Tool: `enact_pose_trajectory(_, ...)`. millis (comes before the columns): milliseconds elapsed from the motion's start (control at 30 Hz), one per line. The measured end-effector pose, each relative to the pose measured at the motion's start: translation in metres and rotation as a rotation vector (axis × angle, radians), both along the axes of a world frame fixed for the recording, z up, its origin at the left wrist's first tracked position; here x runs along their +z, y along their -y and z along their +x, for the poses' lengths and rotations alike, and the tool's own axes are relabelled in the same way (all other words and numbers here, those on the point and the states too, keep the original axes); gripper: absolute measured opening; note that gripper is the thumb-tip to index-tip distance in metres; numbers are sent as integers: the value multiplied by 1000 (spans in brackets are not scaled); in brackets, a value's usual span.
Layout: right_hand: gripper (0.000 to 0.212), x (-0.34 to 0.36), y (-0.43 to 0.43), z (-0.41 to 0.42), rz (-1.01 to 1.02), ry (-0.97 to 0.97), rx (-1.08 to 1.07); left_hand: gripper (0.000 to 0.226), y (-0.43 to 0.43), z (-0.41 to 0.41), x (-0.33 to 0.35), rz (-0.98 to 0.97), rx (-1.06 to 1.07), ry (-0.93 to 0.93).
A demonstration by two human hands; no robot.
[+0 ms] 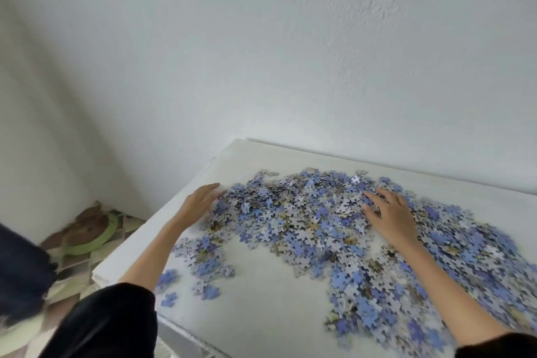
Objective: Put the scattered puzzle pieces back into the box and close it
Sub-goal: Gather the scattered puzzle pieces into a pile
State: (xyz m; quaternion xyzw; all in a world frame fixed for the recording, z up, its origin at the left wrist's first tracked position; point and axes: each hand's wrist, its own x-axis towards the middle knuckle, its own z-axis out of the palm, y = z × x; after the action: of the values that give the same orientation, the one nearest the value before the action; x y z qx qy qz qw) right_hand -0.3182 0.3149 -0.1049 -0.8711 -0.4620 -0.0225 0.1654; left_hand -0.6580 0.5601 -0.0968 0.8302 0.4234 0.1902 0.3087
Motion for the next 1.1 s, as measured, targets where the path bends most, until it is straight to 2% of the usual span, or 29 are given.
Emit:
enact_pose_trajectory(133,43,-2,-1,2,-3,-2,7,44,15,15,-3,32,34,-38)
enact_pose_trajectory(333,44,-3,0,3,-14,1,6,49,40,53,-3,57,-75,-44)
enact_pose_trajectory(500,44,-2,1,2,-6,-19,4,51,51,57,-2,-4,-153,48)
enact_pose_trajectory(600,43,-4,1,4,17,-22,10,59,50,35,5,3,-115,120)
enact_pose_trajectory(700,43,-5,0,5,26,-14,14,43,43,-13,4,79,28,128)
enact_pose_trajectory(767,43,-6,0,6,33,-14,20,43,38,-52,2,106,132,78)
enact_pose_trajectory(867,42,-6,-1,6,55,-12,22,58,47,-97,-4,80,242,-17)
enact_pose_trajectory(1000,42,-5,-1,5,67,-5,33,104,89,-106,-21,135,265,-178)
enact_pose_trajectory(1067,42,-6,-2,5,69,1,35,111,106,-94,-25,165,304,-177)
enact_pose_trajectory(1100,42,-7,-3,6,69,3,36,106,112,-86,-25,162,327,-163)
